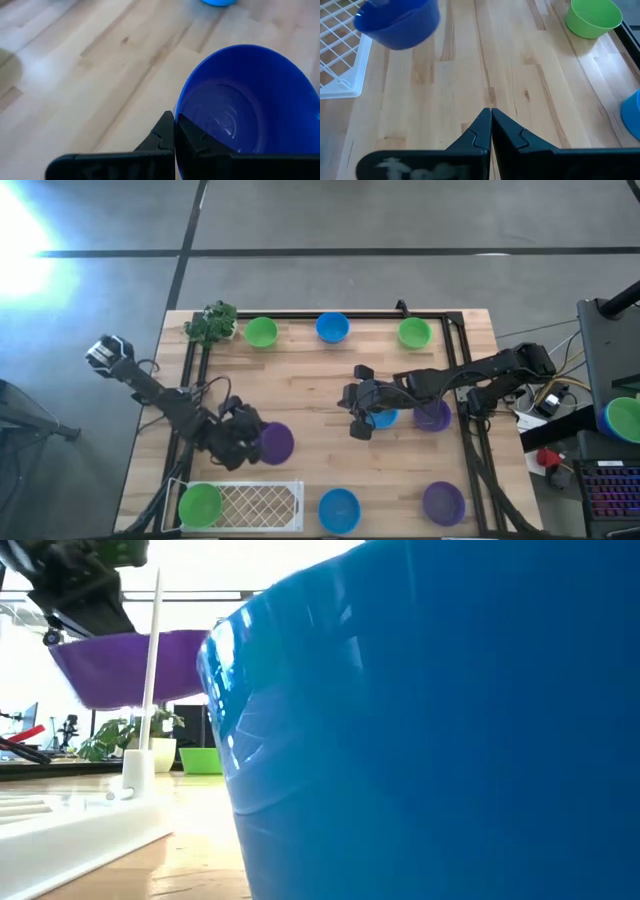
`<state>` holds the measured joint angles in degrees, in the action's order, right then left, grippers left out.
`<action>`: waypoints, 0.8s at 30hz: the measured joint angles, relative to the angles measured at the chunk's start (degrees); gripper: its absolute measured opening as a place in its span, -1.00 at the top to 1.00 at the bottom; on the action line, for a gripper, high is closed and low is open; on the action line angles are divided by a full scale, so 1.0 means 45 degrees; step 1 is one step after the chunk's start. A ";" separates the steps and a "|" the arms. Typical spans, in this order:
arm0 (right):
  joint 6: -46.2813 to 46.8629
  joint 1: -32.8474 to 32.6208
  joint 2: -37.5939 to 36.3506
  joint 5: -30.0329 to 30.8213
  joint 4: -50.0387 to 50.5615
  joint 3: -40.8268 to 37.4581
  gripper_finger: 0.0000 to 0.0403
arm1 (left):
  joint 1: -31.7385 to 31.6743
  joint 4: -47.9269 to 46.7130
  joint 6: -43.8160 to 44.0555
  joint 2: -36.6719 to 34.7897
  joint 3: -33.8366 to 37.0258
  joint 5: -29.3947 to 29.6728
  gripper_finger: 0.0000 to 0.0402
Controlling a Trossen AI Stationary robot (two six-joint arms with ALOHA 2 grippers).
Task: Pick & Place Mini bowls
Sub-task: Put the top left purple bowl on the shelf
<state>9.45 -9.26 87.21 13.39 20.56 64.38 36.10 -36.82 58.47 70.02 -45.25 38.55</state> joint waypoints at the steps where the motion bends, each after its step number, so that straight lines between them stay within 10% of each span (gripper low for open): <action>1: 0.0000 0.0000 0.0002 0.0000 0.0000 0.0000 0.96 | 0.0106 -0.0050 -0.0003 0.0000 0.0001 -0.0135 1.00; 9: -0.0141 0.0000 -0.0002 0.0000 -0.0002 0.0000 0.96 | 0.0823 -0.0111 -0.0655 0.0000 0.0010 -0.0710 1.00; 24: -0.0891 0.0000 -0.0017 0.0010 -0.0166 0.0000 0.96 | 0.1051 -0.0023 -0.0695 0.0000 0.0010 -0.6137 1.00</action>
<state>5.44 -9.26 87.13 13.43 19.81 64.38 40.83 -36.93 55.34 70.02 -45.21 10.94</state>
